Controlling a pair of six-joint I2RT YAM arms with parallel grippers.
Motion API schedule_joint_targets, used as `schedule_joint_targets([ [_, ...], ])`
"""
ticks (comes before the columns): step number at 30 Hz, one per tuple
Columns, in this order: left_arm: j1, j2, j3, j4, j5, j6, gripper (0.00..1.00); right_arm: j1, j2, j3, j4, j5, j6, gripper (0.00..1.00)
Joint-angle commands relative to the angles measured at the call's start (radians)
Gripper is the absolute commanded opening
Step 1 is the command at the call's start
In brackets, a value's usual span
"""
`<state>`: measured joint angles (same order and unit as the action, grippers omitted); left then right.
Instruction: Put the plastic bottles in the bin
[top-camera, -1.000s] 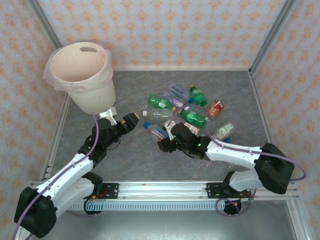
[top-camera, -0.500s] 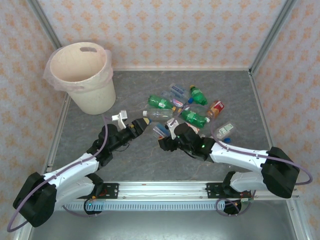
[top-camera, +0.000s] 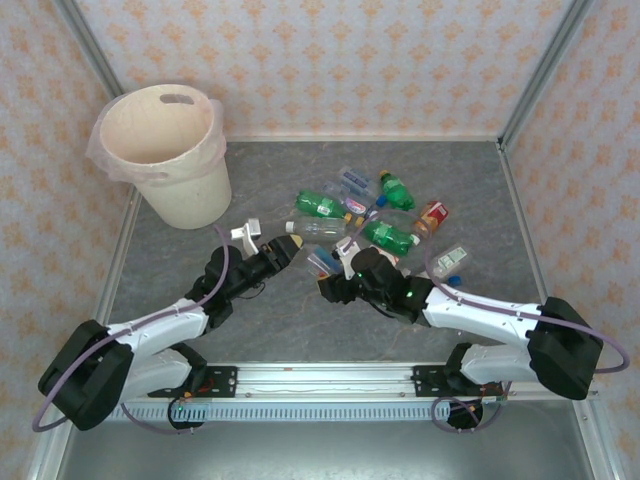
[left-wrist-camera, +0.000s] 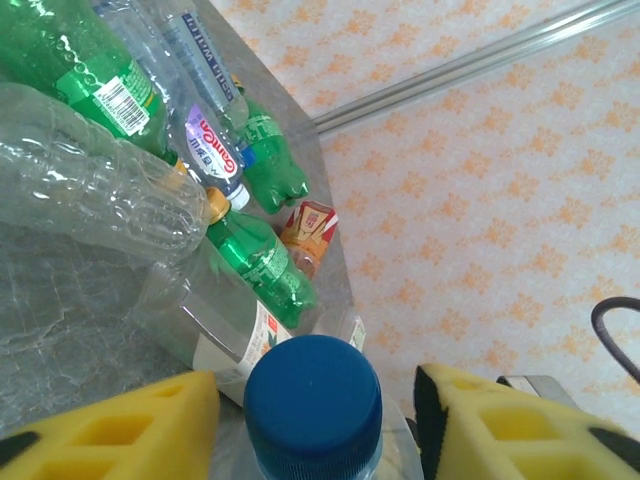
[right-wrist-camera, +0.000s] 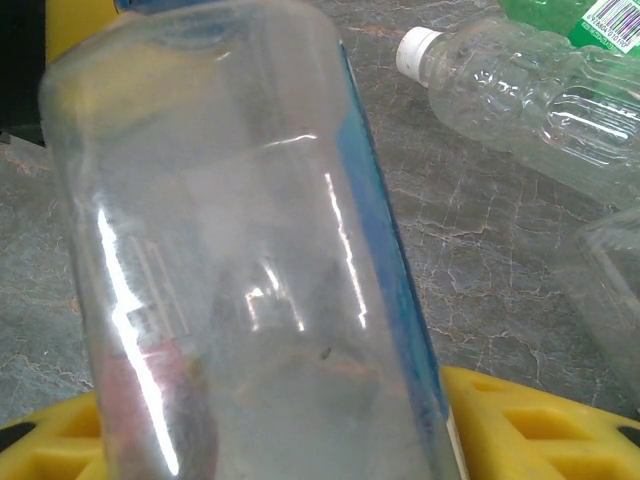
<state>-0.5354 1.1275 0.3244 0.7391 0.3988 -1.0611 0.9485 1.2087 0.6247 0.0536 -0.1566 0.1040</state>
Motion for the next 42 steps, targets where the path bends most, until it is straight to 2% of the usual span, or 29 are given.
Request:
schedule_joint_targets([
  [1, -0.008, 0.023, 0.015, 0.107, 0.039, -0.017, 0.49, 0.007, -0.022, -0.013, 0.029, 0.006, 0.008, 0.58],
  [6, -0.02, 0.043, 0.03, 0.123, 0.05, -0.017, 0.27, 0.007, -0.021, -0.017, 0.029, 0.01, 0.005, 0.59],
  [10, -0.023, 0.025, 0.049, 0.082, 0.044, 0.004, 0.23, 0.006, -0.054, -0.023, 0.029, 0.024, 0.011, 0.62],
  [12, -0.024, 0.001, 0.065, 0.031, 0.022, 0.03, 0.23, 0.007, -0.064, -0.026, 0.029, 0.037, 0.014, 0.7],
  [13, -0.024, -0.017, 0.077, -0.001, 0.008, 0.047, 0.23, 0.007, -0.07, -0.026, 0.03, 0.044, 0.018, 0.77],
  [15, -0.025, -0.05, 0.108, -0.086, -0.027, 0.093, 0.23, 0.006, -0.086, -0.025, 0.031, 0.057, 0.024, 0.96],
  [16, -0.025, -0.067, 0.134, -0.145, -0.048, 0.12, 0.23, 0.007, -0.098, -0.026, 0.029, 0.071, 0.028, 1.0],
  [25, -0.019, -0.125, 0.43, -0.589, -0.308, 0.384, 0.24, 0.007, -0.212, 0.04, -0.025, 0.172, 0.069, 1.0],
  [31, 0.006, -0.099, 0.68, -0.799, -0.496, 0.546, 0.24, 0.007, -0.268, 0.112, -0.062, 0.198, 0.09, 1.0],
  [34, 0.051, -0.072, 0.789, -0.865, -0.554, 0.599, 0.24, 0.006, -0.286, 0.142, -0.061, 0.195, 0.089, 1.0],
  [38, 0.16, -0.028, 0.914, -0.916, -0.548, 0.626, 0.24, 0.008, -0.306, 0.167, -0.028, 0.169, 0.084, 1.0],
  [42, 0.209, 0.035, 1.048, -0.976, -0.616, 0.695, 0.24, 0.007, -0.327, 0.183, 0.025, 0.132, 0.078, 1.0],
])
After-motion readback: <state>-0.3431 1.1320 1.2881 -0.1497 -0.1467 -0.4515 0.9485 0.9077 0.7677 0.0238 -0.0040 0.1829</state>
